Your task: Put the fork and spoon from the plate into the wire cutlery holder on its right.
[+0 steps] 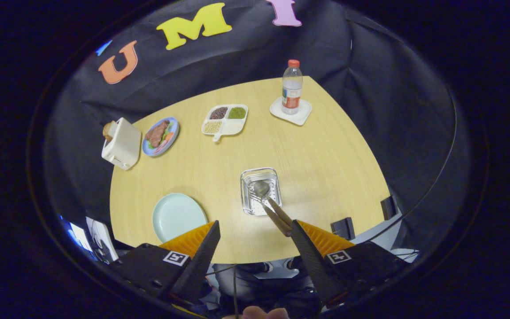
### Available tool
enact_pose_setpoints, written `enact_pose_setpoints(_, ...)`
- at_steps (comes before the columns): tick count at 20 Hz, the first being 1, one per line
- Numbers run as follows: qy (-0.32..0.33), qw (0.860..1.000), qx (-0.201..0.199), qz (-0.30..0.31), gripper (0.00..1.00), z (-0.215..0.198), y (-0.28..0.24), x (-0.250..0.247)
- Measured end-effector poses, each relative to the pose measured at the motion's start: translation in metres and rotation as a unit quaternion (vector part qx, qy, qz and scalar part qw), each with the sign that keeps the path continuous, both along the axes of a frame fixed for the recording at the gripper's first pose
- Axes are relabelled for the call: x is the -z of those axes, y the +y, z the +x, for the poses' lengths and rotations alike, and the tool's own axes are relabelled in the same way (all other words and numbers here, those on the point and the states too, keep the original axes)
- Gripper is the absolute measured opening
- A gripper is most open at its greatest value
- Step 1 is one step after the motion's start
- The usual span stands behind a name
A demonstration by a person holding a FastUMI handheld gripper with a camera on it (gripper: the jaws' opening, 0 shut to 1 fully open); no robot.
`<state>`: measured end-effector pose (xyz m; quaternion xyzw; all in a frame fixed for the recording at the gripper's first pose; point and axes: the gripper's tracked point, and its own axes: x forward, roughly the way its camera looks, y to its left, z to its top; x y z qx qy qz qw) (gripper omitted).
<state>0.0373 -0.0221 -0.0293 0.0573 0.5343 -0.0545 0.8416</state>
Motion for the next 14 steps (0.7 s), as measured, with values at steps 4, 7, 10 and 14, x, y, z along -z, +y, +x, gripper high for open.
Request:
enact_pose_setpoints(4, -0.082, 0.997, 0.001, 0.001, 0.97, -0.017, 0.002, -0.030)
enact_pose_setpoints(7, -0.159, 0.987, -0.007, -0.014, 0.97, -0.026, 0.003, -0.045)
enact_pose_setpoints(10, -0.243, 0.967, -0.029, -0.067, 0.96, -0.039, 0.002, -0.055)
enact_pose_setpoints(14, -0.360, 0.928, -0.033, -0.086, 0.96, -0.054, 0.013, -0.078)
